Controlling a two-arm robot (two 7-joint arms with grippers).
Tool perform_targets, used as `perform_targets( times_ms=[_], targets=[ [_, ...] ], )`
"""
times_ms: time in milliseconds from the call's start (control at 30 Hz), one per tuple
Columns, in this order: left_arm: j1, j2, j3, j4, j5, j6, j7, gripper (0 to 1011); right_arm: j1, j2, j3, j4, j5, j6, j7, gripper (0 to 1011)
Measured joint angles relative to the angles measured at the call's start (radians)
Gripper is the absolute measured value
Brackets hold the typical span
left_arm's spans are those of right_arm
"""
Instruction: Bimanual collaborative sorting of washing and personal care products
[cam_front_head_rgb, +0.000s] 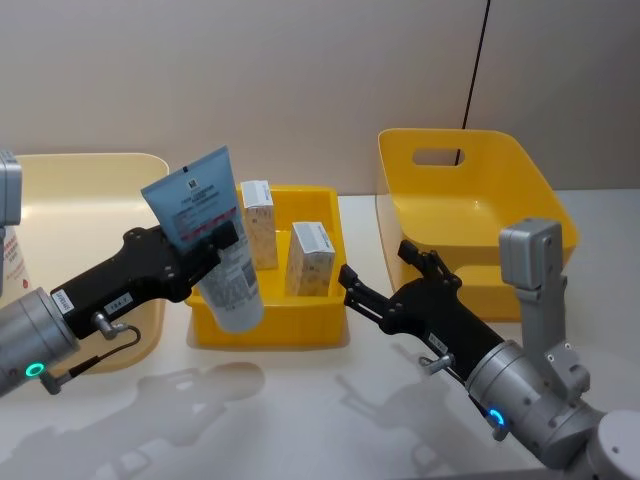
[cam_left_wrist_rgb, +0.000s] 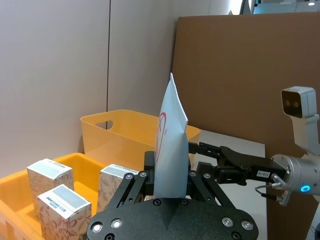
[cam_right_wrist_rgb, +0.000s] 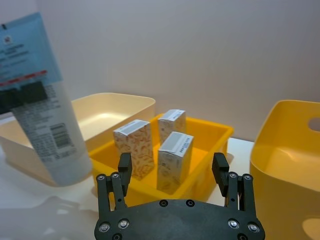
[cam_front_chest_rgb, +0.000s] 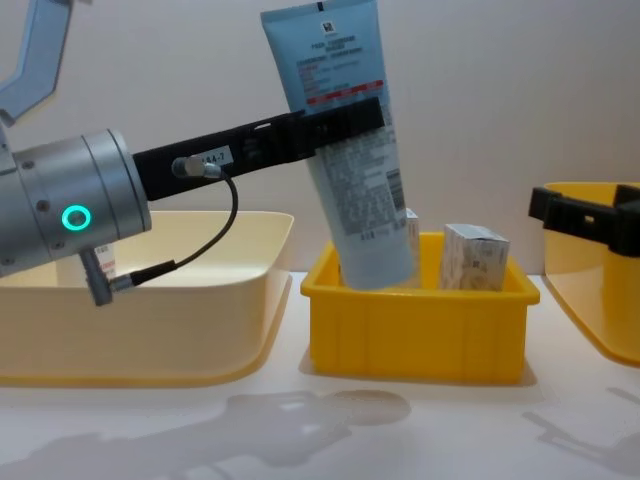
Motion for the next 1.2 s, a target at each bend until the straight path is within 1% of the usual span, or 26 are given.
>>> perform_targets(
  times_ms=[100,133,233,367,467,500,567,600,633,767,833,933,1033,1200],
  targets=[
    [0.0,0.0,0.002,0.0,0.0,0.0,-0.001,278,0.007,0.011,0.002,-0.004,0.03,0.015,0.037,1001],
    [0.0,0.0,0.002,0.0,0.0,0.0,-0.001,278,0.007,0.011,0.002,-0.004,0.03,0.015,0.037,1001],
    [0.0,-0.001,0.003,0.001,0.001,0.0,-0.002,278,0.018,0.028,0.003,-0.009,0.065,0.034,0.083,1001],
    [0.0,-0.001,0.005,0.001,0.001,0.0,-0.002,278,0.03,0.044,0.0,-0.013,0.097,0.054,0.129,1001],
    [0.0,-0.001,0.005,0.001,0.001,0.0,-0.002,278,0.041,0.057,-0.005,-0.015,0.12,0.069,0.164,1001],
    [0.0,-0.001,0.005,0.001,0.001,0.0,-0.002,278,0.049,0.065,-0.01,-0.015,0.131,0.077,0.184,1001],
    [0.0,-0.001,0.006,0.001,0.001,0.0,-0.003,278,0.056,0.071,-0.014,-0.015,0.14,0.085,0.201,1001],
    [0.0,-0.001,0.006,0.001,0.001,0.0,-0.003,278,0.066,0.078,-0.021,-0.015,0.149,0.093,0.221,1001],
    [0.0,-0.001,0.006,0.001,0.001,0.0,-0.003,278,0.066,0.078,-0.021,-0.015,0.149,0.093,0.221,1001],
    [0.0,-0.001,0.006,0.001,0.001,0.0,-0.003,278,0.099,0.093,-0.045,-0.006,0.168,0.117,0.273,1001],
    [0.0,-0.001,0.006,0.001,0.001,0.0,-0.003,278,0.111,0.097,-0.055,-0.002,0.17,0.124,0.288,1001],
    [0.0,-0.001,0.007,0.001,0.001,0.0,-0.004,278,0.152,0.102,-0.091,0.017,0.171,0.144,0.323,1001],
    [0.0,-0.001,0.007,0.001,0.001,0.0,-0.004,278,0.18,0.102,-0.117,0.031,0.166,0.156,0.34,1001],
    [0.0,-0.001,0.007,0.001,0.001,0.0,-0.004,278,0.241,0.094,-0.172,0.065,0.139,0.18,0.361,1001]
  ],
)
